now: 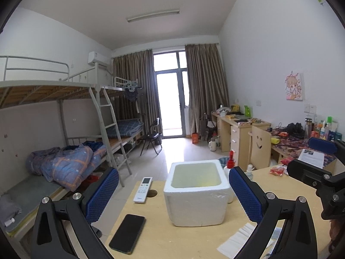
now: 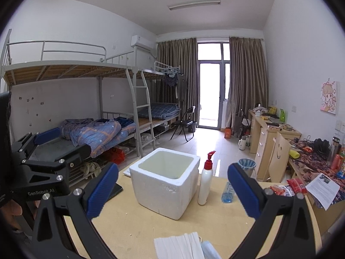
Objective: Organize soft objects
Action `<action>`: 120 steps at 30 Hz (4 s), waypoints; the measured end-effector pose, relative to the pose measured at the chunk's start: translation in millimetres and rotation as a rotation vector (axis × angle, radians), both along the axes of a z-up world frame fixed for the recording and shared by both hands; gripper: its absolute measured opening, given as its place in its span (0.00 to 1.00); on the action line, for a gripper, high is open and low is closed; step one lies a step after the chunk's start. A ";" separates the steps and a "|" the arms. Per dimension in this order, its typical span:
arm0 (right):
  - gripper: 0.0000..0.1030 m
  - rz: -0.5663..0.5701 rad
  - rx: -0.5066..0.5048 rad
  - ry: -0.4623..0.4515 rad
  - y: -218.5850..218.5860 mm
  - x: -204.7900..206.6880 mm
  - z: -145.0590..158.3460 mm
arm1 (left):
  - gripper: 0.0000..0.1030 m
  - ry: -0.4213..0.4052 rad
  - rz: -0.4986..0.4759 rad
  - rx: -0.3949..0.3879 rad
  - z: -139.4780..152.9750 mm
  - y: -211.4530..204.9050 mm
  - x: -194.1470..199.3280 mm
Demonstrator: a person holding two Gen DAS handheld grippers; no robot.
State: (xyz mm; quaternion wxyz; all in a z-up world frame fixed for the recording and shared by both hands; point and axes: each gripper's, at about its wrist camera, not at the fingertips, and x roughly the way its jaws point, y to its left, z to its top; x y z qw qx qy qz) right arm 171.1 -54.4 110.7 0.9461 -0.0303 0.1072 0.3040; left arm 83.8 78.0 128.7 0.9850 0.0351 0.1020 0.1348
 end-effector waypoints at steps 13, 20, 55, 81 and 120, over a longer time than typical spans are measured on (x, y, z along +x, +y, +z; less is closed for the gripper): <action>0.99 -0.012 0.027 -0.040 -29.2 -52.6 -8.7 | 0.99 -0.038 -0.078 -0.006 -4.7 -26.5 -38.1; 0.99 -0.027 0.045 -0.046 -46.2 -75.9 -22.2 | 0.99 -0.042 -0.086 -0.003 -15.8 -40.1 -56.9; 0.99 -0.120 0.025 -0.014 -68.5 -107.7 -116.5 | 0.99 -0.030 -0.185 -0.127 -129.0 -53.3 -78.0; 0.99 -0.168 0.029 0.167 -87.6 -67.0 -163.0 | 0.99 0.089 -0.244 -0.144 -173.2 -67.3 -36.5; 0.99 -0.209 -0.025 0.351 -93.3 12.2 -194.6 | 0.86 0.491 -0.319 -0.196 -205.0 -75.0 86.5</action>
